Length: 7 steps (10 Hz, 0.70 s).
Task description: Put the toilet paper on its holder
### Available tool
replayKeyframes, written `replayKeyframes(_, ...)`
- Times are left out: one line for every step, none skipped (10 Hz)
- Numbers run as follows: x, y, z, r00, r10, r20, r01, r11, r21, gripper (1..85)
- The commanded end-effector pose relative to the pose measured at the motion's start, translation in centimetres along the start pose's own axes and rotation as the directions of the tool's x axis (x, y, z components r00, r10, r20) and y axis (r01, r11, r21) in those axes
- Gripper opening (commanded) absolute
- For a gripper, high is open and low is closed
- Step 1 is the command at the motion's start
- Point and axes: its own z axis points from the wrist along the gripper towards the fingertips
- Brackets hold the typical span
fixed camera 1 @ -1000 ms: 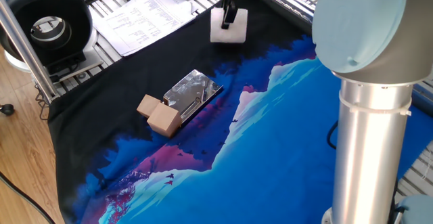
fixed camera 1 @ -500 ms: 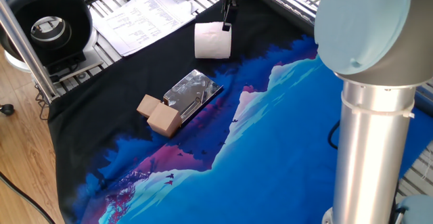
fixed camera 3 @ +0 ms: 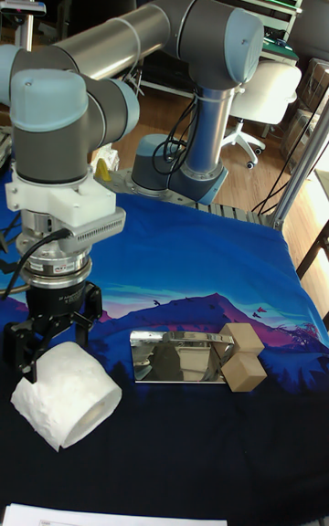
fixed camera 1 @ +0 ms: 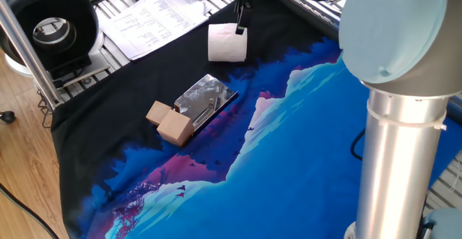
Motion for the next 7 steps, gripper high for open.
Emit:
replayKeyframes(-1.0,0.4,0.9,0.998,0.053,0.034,-0.052,0.998,-0.017,85.0)
replayKeyframes(-1.3,0.9,1.2,0.997,0.064,0.044,-0.062,0.997,-0.038,85.0)
replayKeyframes(-1.6,1.6,1.7,0.995,0.082,0.049,-0.079,0.995,-0.063,85.0)
replayKeyframes(-1.6,1.5,2.3,0.996,0.081,0.048,-0.079,0.996,-0.051,85.0)
replayKeyframes(-1.5,1.4,2.8,0.996,0.079,0.044,-0.078,0.996,-0.041,85.0)
replayKeyframes(-1.3,1.2,3.1,0.997,0.076,0.033,-0.076,0.997,-0.026,85.0)
replayKeyframes(-0.4,1.1,3.2,0.997,0.081,-0.001,-0.081,0.997,-0.014,85.0)
